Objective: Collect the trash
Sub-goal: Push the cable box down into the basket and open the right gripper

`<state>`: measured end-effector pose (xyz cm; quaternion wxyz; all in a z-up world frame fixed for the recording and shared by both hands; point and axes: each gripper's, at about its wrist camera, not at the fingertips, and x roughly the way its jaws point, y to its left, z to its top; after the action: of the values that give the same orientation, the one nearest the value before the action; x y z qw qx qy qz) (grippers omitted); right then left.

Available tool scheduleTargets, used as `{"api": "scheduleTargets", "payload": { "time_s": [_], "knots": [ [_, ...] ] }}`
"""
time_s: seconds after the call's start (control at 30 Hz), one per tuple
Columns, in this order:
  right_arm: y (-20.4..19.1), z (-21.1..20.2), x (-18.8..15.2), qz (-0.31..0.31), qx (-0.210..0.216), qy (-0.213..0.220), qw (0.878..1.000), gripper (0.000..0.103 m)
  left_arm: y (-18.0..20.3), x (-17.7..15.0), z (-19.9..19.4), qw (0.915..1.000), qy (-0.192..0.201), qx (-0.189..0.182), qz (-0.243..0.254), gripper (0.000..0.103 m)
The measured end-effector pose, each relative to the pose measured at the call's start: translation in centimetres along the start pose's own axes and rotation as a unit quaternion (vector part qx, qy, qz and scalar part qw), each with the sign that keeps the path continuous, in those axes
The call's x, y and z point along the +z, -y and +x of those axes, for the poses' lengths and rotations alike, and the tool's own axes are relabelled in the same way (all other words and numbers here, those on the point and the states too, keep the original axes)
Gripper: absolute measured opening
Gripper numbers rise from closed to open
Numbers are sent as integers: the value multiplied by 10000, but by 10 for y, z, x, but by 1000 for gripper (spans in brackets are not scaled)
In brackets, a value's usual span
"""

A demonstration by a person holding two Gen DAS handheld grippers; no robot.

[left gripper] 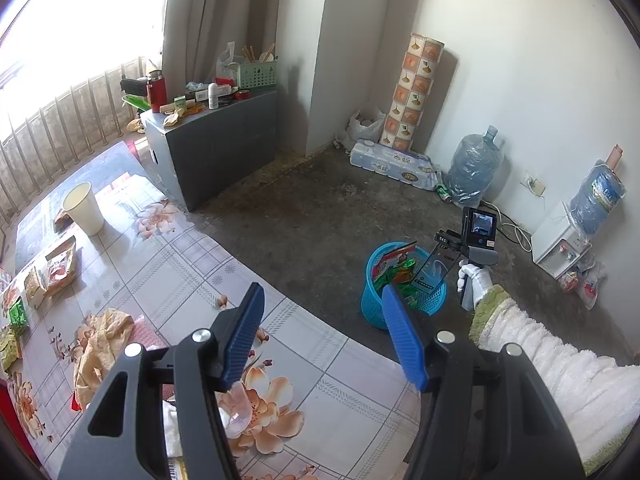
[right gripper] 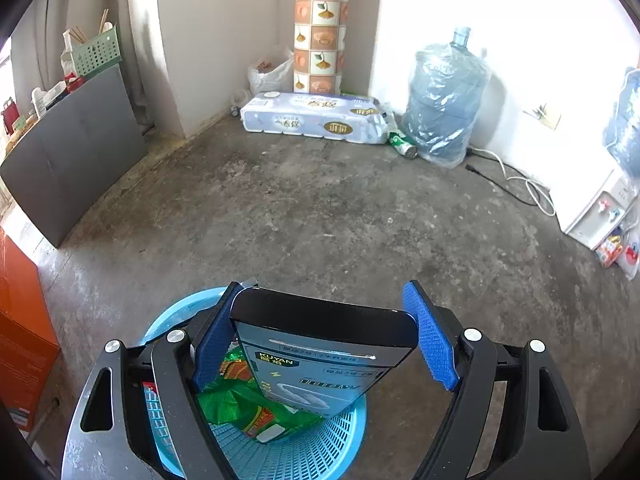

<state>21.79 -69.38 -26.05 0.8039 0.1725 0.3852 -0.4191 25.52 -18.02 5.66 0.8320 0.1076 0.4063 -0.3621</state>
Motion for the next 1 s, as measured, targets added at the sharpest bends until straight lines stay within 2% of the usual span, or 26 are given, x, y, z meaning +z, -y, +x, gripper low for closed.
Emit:
{"api": "scheduleTargets", "payload": {
  "time_s": [0.23, 0.53, 0.83, 1.0],
  "knots": [
    [6, -18, 7, 296, -273, 258, 9989, 76, 1, 0, -1, 10000, 1, -36, -13, 60],
    [30, -41, 20, 929, -309, 507, 9939, 76, -2, -1, 2, 10000, -31, -63, -46, 60],
    [42, -41, 18, 1466, -388, 588, 9867, 76, -2, -1, 2, 10000, -38, -60, -49, 60],
    [49, -38, 14, 1928, -399, 588, 9787, 76, -1, -1, 2, 10000, -46, -49, -66, 60]
  ]
}}
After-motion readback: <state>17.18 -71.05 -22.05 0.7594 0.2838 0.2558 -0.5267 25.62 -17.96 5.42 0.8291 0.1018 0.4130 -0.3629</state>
